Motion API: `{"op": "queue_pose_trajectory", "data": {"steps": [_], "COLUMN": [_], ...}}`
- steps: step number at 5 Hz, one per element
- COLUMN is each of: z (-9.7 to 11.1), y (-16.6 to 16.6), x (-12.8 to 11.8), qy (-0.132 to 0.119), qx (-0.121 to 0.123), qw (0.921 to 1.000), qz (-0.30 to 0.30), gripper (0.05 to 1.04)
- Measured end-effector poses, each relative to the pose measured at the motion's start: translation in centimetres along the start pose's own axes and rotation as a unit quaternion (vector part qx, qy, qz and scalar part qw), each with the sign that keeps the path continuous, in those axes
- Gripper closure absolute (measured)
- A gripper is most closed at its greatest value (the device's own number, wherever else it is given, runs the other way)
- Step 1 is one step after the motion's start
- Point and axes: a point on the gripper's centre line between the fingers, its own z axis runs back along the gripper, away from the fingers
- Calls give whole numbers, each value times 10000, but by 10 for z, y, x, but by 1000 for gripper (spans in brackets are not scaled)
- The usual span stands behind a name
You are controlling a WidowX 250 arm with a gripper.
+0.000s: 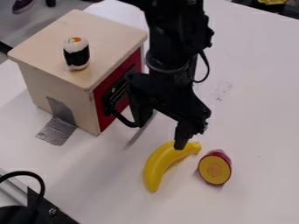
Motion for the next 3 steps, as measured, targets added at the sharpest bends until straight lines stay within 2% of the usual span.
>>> {"op": "queue_pose_trajectory", "data": {"steps": [1,2,3], "z": [-5,-5,-5], "y": [0,-4,-11], "x": [-3,29,53], "qy": [120,-86,-211], "qx": [23,162,112], "qw": [9999,9997,9995], "qz": [-15,-170,-188], "gripper": [85,85,85]}}
